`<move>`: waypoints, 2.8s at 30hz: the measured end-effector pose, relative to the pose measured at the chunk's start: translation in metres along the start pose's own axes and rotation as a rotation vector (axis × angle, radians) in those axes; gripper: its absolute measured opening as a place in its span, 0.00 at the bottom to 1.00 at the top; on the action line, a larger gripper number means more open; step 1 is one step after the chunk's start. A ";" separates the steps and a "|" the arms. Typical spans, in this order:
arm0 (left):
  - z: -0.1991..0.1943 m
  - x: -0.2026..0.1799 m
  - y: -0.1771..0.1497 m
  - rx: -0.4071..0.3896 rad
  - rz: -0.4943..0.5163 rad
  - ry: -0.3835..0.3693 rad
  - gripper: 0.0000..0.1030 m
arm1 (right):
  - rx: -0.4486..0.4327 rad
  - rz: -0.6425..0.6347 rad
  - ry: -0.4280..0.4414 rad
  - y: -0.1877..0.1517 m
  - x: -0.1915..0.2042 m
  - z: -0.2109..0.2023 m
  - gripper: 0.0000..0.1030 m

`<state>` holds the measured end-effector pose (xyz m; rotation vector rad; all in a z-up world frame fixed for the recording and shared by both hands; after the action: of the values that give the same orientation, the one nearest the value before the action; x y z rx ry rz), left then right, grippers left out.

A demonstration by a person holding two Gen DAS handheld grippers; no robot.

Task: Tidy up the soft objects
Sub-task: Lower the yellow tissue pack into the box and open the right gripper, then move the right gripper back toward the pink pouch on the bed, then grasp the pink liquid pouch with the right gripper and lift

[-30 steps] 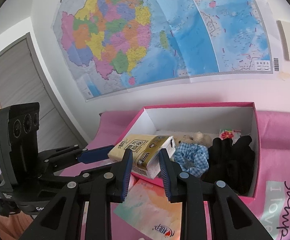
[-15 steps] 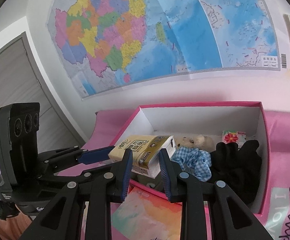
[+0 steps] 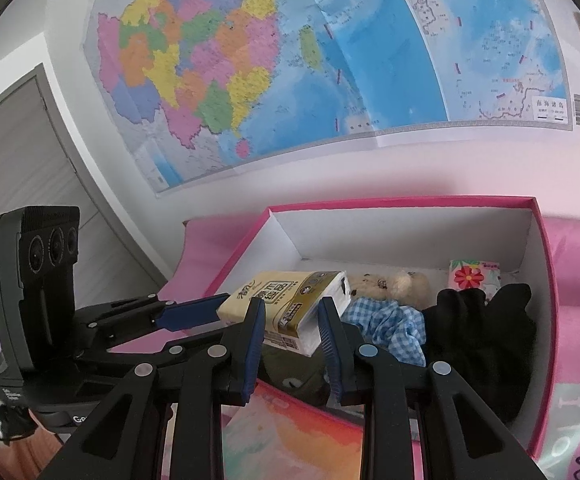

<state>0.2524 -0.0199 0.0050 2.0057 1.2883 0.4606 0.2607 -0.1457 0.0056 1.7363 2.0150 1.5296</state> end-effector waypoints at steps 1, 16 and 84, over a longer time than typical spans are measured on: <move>0.001 0.001 0.000 0.002 -0.004 0.000 0.43 | 0.002 0.004 0.001 0.001 -0.001 0.002 0.27; 0.031 0.024 0.006 0.070 -0.059 0.014 0.43 | 0.034 0.055 -0.004 0.007 -0.012 0.030 0.27; 0.003 -0.097 -0.147 0.171 0.082 -0.142 0.51 | 0.199 0.149 -0.091 -0.178 -0.052 -0.078 0.27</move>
<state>0.1165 -0.0698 -0.0951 2.1969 1.1962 0.2471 0.1061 -0.2095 -0.1062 2.0312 2.0986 1.2967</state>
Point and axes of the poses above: each gripper's, at about its wrist camera, not at the fingertips, and z roughly the way its jaws point, x to its left, y to its top, the point moved 4 cm from there along z, roughly the way its jaws point, and after that the axes turned 8 degrees about z, right-handed, at the moved point
